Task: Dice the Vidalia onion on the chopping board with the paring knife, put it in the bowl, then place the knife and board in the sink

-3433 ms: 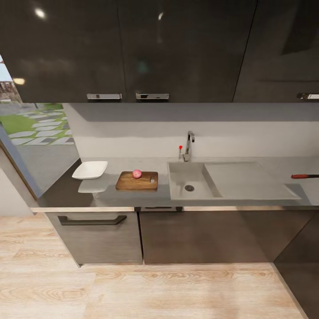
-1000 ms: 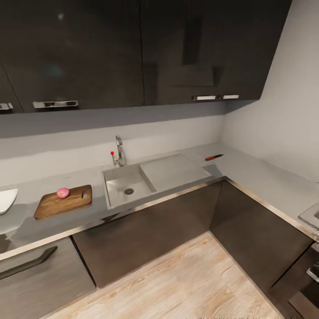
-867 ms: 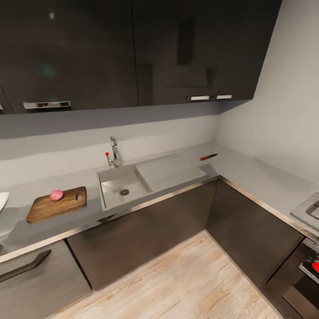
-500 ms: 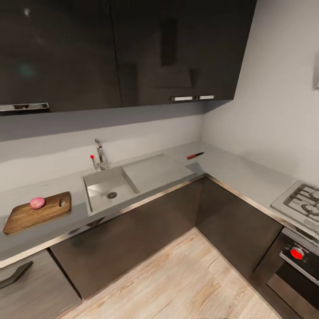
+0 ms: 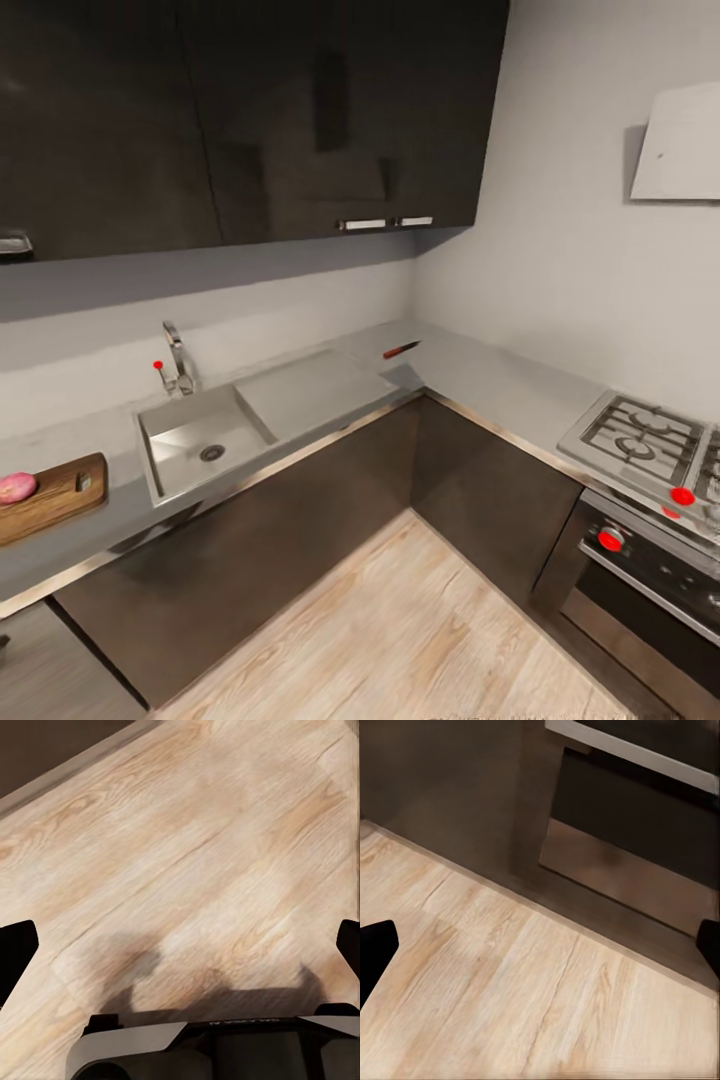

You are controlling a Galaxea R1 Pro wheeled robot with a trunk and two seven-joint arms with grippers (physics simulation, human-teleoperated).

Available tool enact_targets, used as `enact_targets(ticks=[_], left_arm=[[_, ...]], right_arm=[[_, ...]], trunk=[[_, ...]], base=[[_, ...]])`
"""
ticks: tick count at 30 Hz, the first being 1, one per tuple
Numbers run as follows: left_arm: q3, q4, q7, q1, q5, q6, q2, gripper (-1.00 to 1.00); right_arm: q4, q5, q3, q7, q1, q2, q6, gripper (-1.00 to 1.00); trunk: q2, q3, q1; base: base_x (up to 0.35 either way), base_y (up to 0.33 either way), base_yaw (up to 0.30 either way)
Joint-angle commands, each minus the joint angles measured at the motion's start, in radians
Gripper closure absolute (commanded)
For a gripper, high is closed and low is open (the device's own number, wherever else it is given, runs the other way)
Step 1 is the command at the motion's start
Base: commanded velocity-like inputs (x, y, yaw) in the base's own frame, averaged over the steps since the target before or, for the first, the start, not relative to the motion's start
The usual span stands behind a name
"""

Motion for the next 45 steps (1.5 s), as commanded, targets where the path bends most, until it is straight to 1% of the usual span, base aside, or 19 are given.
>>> enact_targets(ticks=[1,6,9,15,33,35,37,38,40,41,43,44,45], left_arm=[[-0.004,0.001,-0.003,-0.001,0.011,-0.003,0.0,-1.0],[-0.003,0.001,-0.003,-0.001,0.011,-0.003,0.0,-1.0],[-0.004,0.001,-0.003,-0.001,0.011,-0.003,0.0,-1.0],[-0.003,0.0,-0.003,-0.001,0.011,-0.003,0.0,-1.0],[-0.004,0.0,-0.003,-0.001,0.011,-0.003,0.0,-1.0],[-0.004,0.0,-0.003,-0.001,0.01,-0.004,0.0,-1.0],[-0.004,0.0,-0.004,-0.001,0.01,-0.004,0.0,-1.0],[-0.004,0.0,-0.004,-0.001,0.01,-0.004,0.0,-1.0],[-0.004,0.0,-0.004,-0.001,0.01,-0.004,0.0,-1.0],[-0.004,0.0,-0.004,-0.001,0.01,-0.004,0.0,-1.0],[-0.004,0.0,-0.004,-0.001,0.01,-0.004,0.0,-1.0],[-0.004,0.0,-0.004,-0.001,0.01,-0.004,0.0,-1.0],[-0.004,0.0,-0.004,-0.001,0.01,-0.004,0.0,-1.0]], right_arm=[[-0.001,-0.009,0.002,0.0,0.0,0.0,-0.004,-1.0],[-0.001,-0.009,0.002,0.0,0.0,0.0,-0.004,-1.0],[-0.001,-0.008,0.003,0.0,0.0,0.0,-0.004,-1.0],[-0.001,-0.002,0.007,0.009,0.0,-0.001,-0.005,-1.0],[-0.001,-0.003,0.009,0.009,0.0,0.0,-0.004,-1.0],[-0.04,0.003,0.012,0.0,-0.009,-0.005,0.016,-1.0],[-0.084,0.011,0.012,-0.006,-0.039,-0.006,0.06,-1.0],[-0.115,0.02,0.012,-0.013,-0.069,-0.006,0.115,-1.0],[-0.18,0.047,0.012,-0.034,-0.149,-0.006,0.27,-1.0],[-0.196,0.055,0.012,-0.041,-0.173,-0.006,0.312,-1.0],[-0.243,0.083,0.014,-0.063,-0.274,-0.004,0.461,-1.0],[-0.251,0.089,0.014,-0.066,-0.301,-0.004,0.492,-1.0],[-0.261,0.098,0.019,-0.072,-0.36,-0.003,0.545,-1.0]], trunk=[[-0.002,-0.002,0.001],[-0.002,0.0,0.001],[-0.002,0.0,0.001],[-0.002,0.0,0.001],[-0.002,0.0,0.001],[-0.002,0.0,0.001],[-0.002,0.0,0.001],[-0.002,0.0,0.001],[-0.002,0.0,0.001],[-0.002,0.0,0.001],[-0.002,0.0,0.001],[-0.002,0.0,0.001],[-0.002,0.0,0.001]], base=[[0.0,0.0,-0.259],[0.0,0.0,-0.247],[0.0,0.0,-0.082],[0.0,0.0,-0.015],[0.0,0.0,0.0],[0.0,0.0,0.0],[0.0,0.0,0.0],[0.0,0.0,0.0],[0.0,0.0,0.0],[0.0,0.0,0.0],[0.0,0.0,0.0],[0.0,0.0,0.0],[0.0,0.0,0.0]])
